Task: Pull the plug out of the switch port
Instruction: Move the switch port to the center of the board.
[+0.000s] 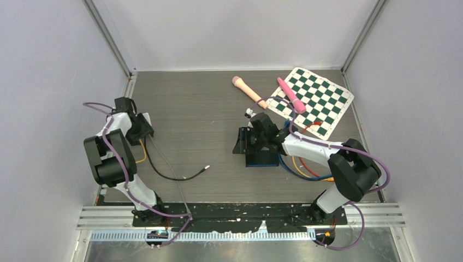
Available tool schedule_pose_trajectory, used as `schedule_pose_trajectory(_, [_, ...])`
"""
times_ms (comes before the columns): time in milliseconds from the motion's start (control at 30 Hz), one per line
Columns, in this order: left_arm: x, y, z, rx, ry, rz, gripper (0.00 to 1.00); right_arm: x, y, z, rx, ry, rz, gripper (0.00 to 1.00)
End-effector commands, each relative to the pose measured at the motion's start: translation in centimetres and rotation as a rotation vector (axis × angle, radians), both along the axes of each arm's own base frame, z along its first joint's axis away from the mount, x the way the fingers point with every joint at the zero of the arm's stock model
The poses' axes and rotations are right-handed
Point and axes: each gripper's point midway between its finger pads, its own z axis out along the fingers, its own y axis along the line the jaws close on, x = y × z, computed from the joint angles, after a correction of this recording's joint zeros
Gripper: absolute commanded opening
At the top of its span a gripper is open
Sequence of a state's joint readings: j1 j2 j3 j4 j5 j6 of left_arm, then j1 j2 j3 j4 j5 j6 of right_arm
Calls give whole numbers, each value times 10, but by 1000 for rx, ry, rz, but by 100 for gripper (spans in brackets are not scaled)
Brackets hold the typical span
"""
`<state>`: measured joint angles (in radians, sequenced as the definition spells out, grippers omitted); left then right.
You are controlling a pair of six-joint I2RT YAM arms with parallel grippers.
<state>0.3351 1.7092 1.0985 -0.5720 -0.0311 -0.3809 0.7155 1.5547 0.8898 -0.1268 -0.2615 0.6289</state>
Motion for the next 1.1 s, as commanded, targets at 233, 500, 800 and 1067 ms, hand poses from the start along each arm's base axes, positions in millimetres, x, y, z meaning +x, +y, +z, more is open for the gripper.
schedule_pose_trajectory(233, [7,-10,8,-58,21,-87,59,3,4,15,56,-33,24,47])
schedule_pose_trajectory(500, [5,-24,12,-109,-85,10,61,3,-2,12,55,-27,15,47])
schedule_pose_trajectory(800, [-24,-1,24,51,-94,137,62,4,-5,11,57,-26,15,47])
schedule_pose_trajectory(1067, [-66,17,56,260,-143,287,75,2,-6,12,61,-13,39,47])
